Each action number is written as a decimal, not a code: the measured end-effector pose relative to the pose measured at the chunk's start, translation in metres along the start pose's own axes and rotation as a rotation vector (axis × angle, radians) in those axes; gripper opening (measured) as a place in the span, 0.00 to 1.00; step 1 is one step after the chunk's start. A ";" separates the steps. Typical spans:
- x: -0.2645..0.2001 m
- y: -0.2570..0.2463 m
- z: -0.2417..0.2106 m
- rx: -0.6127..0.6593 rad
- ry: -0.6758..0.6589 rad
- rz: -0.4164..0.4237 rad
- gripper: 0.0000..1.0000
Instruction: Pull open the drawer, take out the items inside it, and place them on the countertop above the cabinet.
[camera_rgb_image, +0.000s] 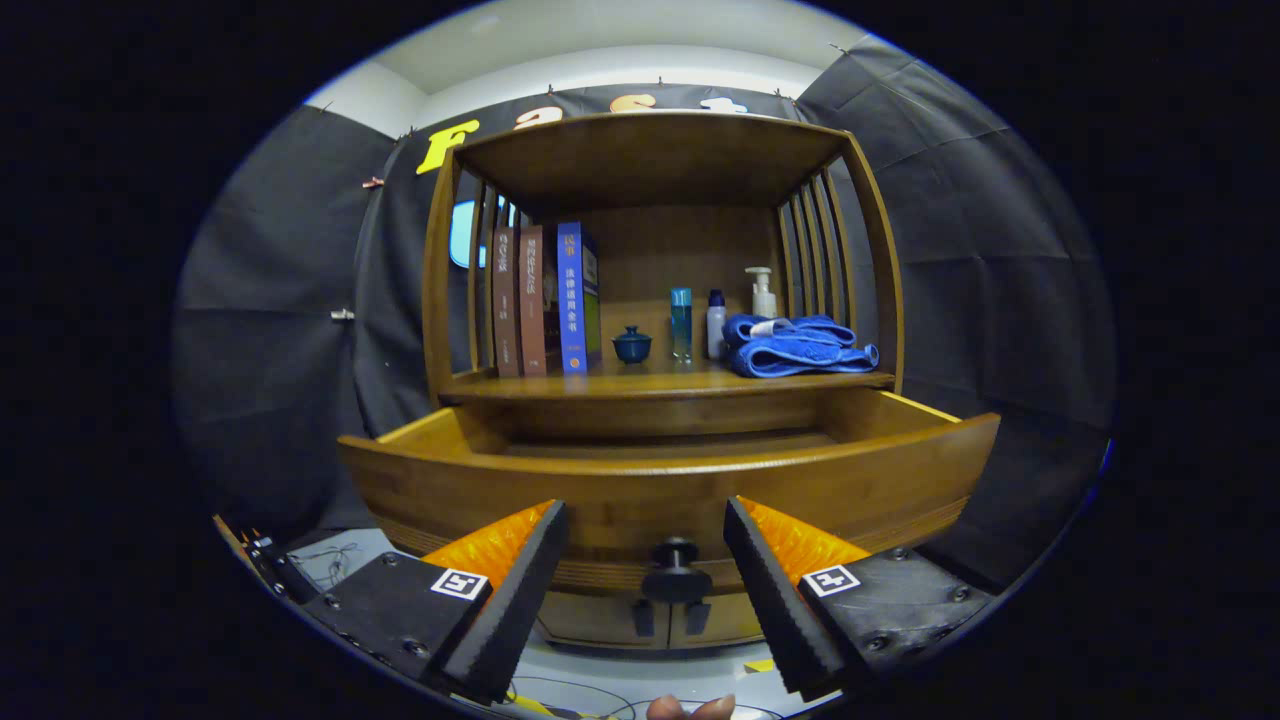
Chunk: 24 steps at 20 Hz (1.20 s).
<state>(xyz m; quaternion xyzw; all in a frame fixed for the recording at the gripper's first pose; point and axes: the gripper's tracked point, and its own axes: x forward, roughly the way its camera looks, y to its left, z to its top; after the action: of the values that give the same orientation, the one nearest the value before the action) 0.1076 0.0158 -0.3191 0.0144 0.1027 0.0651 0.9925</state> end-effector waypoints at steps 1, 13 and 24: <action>0.001 -0.001 0.006 -0.022 0.026 0.001 0.98; 0.065 0.012 0.085 0.066 0.302 0.105 0.99; 0.133 -0.031 -0.015 0.040 0.843 0.011 1.00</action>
<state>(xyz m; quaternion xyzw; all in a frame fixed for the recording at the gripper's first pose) 0.2376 0.0025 -0.3621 0.0062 0.5011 0.0687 0.8627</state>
